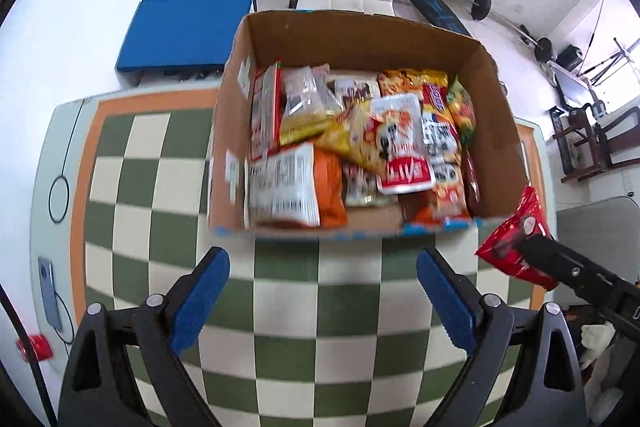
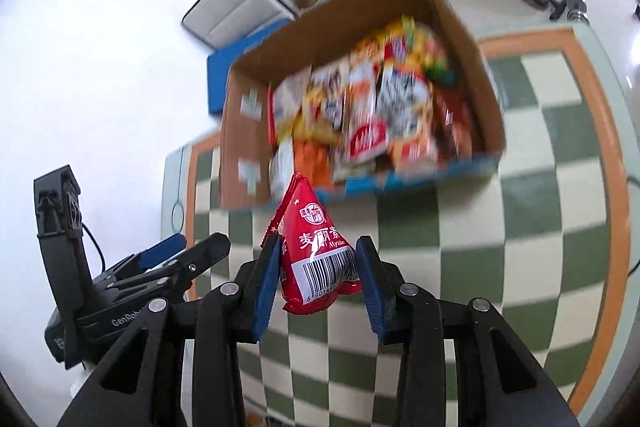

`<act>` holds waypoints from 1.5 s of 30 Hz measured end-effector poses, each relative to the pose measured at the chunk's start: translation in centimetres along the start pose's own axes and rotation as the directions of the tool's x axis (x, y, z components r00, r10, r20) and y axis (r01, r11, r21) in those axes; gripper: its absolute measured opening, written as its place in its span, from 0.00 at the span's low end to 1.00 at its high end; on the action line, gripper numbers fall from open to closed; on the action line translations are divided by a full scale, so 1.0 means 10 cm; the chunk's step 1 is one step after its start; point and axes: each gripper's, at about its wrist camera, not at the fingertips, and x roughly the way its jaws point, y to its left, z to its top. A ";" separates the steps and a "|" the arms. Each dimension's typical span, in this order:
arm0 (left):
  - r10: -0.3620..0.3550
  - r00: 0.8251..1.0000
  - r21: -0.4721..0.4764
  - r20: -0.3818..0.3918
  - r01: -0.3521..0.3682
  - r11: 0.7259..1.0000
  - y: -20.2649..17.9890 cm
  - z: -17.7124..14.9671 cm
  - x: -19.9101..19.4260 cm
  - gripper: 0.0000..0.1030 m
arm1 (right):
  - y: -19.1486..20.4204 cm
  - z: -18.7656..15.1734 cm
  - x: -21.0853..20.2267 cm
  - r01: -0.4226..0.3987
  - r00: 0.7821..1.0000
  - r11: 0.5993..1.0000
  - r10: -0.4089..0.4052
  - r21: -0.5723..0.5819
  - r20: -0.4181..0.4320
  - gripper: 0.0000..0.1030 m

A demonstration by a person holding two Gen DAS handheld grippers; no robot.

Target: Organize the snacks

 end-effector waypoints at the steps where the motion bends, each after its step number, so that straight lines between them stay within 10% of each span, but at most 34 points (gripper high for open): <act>1: 0.002 1.000 0.001 -0.002 -0.002 1.000 0.00 0.05 0.04 0.93 | -0.02 0.07 0.00 0.006 1.000 1.000 -0.006 -0.001 0.006 0.40; 29: 0.066 0.992 0.008 -0.104 -0.065 0.998 0.10 0.44 0.76 0.93 | -0.26 0.64 0.95 0.119 0.990 0.992 -0.116 0.032 -0.082 0.42; 45: 0.082 0.996 0.015 -0.035 -0.081 0.997 0.04 0.37 0.37 0.93 | -0.17 0.61 0.50 0.343 0.939 0.938 -0.341 -0.049 0.040 0.90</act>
